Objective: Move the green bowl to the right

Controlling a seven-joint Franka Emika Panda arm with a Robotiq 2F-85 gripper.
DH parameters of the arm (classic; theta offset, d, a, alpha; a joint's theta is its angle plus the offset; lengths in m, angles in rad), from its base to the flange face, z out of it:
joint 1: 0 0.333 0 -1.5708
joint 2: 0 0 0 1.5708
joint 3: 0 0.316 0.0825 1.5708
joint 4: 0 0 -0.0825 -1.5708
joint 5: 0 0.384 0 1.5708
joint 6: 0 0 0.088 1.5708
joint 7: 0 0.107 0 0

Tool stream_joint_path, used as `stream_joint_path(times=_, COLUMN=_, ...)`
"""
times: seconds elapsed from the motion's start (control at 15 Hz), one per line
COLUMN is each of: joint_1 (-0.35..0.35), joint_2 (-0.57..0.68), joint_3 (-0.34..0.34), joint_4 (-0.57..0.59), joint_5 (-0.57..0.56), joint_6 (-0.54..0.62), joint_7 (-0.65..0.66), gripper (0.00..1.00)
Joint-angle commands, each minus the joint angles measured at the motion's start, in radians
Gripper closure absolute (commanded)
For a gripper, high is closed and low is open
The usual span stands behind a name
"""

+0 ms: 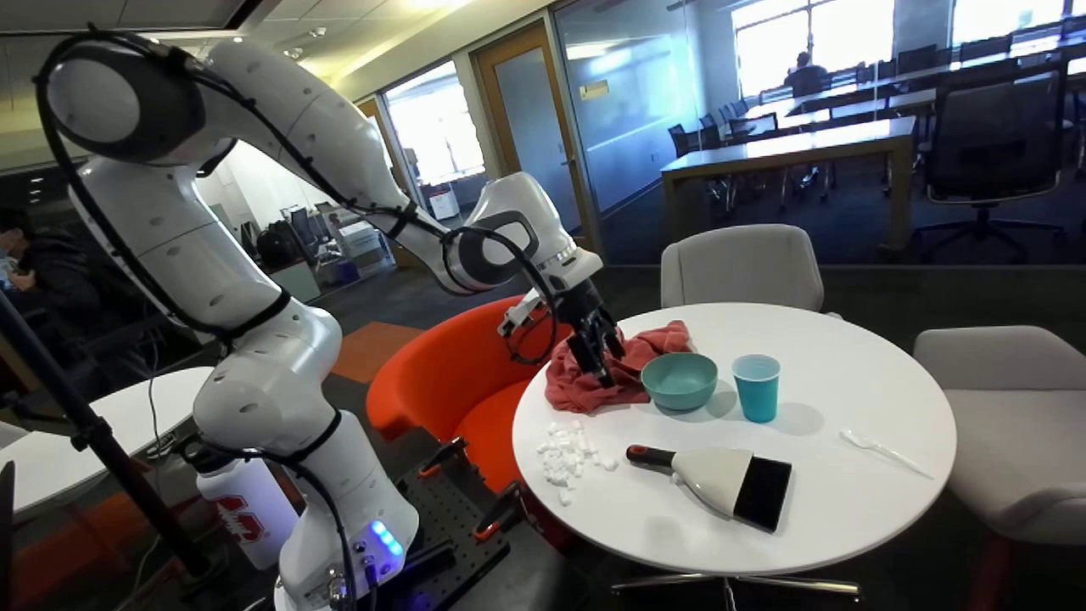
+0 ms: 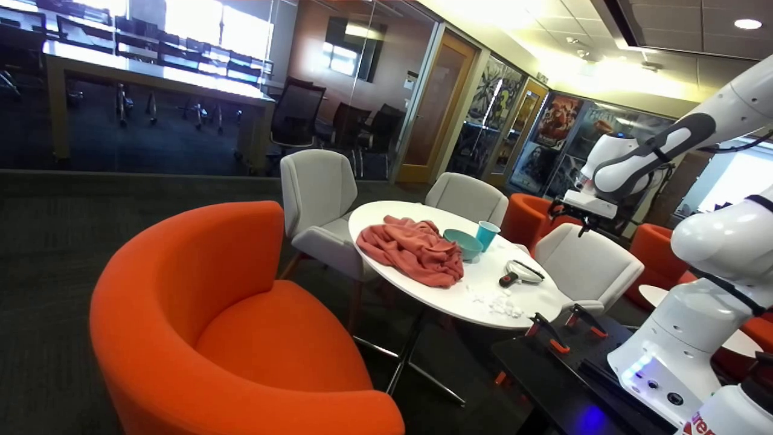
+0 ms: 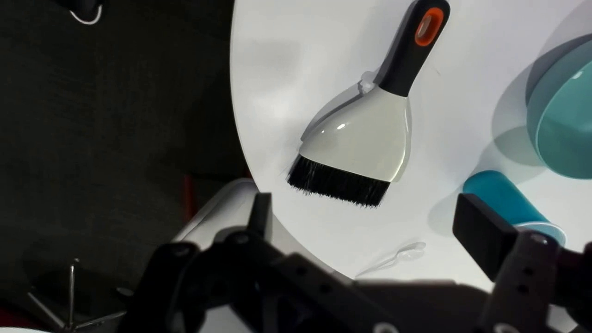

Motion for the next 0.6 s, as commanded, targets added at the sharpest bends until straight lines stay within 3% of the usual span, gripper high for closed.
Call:
stream_joint_path(times=0.0, joint_1=0.059, joint_2=0.001, joint_3=-0.062, joint_4=0.006, joint_5=-0.022, joint_6=-0.009, joint_7=0.014, gripper=0.0)
stream_joint_path(times=0.13, joint_1=0.085, joint_2=0.032, joint_3=-0.079, joint_4=0.015, joint_5=0.01, joint_6=0.032, joint_7=-0.017, gripper=0.0)
stream_joint_path(times=0.27, joint_1=0.166, joint_2=0.123, joint_3=-0.155, joint_4=0.055, joint_5=0.119, joint_6=0.113, joint_7=-0.11, gripper=0.0)
stream_joint_path(times=0.4, joint_1=0.233, joint_2=0.255, joint_3=-0.192, joint_4=0.118, joint_5=0.308, joint_6=0.186, joint_7=-0.25, gripper=0.0)
stream_joint_path(times=0.47, joint_1=0.298, joint_2=0.305, joint_3=-0.227, joint_4=0.152, joint_5=0.389, joint_6=0.19, joint_7=-0.3, gripper=0.0)
stream_joint_path(times=0.53, joint_1=0.327, joint_2=0.354, joint_3=-0.216, joint_4=0.192, joint_5=0.48, joint_6=0.179, joint_7=-0.359, gripper=0.0)
